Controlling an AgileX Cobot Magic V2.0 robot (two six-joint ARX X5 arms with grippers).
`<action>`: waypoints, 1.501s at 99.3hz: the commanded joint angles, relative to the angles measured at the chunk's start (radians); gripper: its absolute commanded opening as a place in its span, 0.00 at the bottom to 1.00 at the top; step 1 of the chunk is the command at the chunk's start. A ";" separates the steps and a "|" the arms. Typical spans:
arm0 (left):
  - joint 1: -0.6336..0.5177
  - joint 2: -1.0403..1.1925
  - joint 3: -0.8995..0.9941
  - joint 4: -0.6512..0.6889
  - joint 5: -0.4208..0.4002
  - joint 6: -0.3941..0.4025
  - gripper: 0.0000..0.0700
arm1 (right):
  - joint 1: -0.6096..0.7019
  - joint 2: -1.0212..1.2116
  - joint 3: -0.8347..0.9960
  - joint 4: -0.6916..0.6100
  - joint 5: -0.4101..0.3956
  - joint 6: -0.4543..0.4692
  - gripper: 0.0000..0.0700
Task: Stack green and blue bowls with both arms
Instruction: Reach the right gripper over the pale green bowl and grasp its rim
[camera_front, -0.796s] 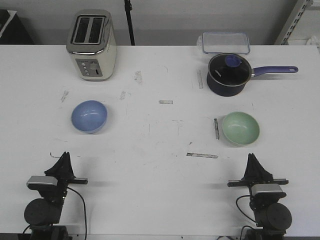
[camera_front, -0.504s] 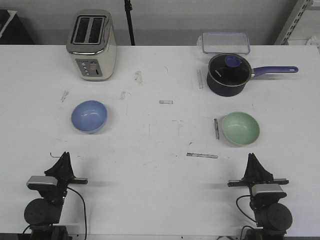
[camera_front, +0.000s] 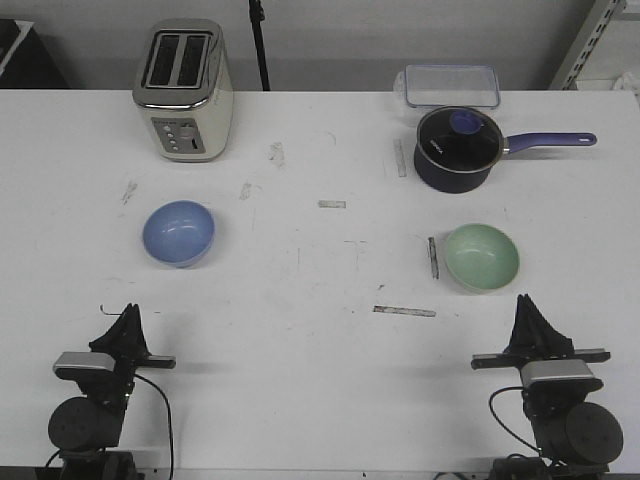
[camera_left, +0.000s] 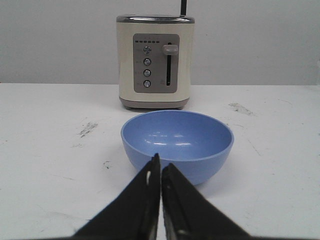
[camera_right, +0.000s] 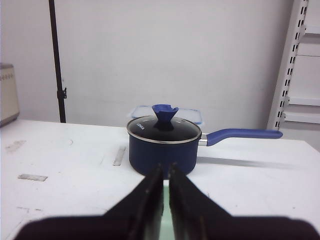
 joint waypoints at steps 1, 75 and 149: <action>0.002 -0.002 -0.022 0.012 -0.002 0.001 0.00 | 0.001 0.062 0.054 -0.005 0.001 -0.032 0.01; 0.002 -0.002 -0.022 0.013 -0.002 0.001 0.00 | -0.005 0.962 0.799 -0.659 -0.002 0.080 0.01; 0.002 -0.002 -0.022 0.013 -0.002 0.001 0.00 | -0.315 1.356 1.020 -0.850 -0.187 0.138 0.63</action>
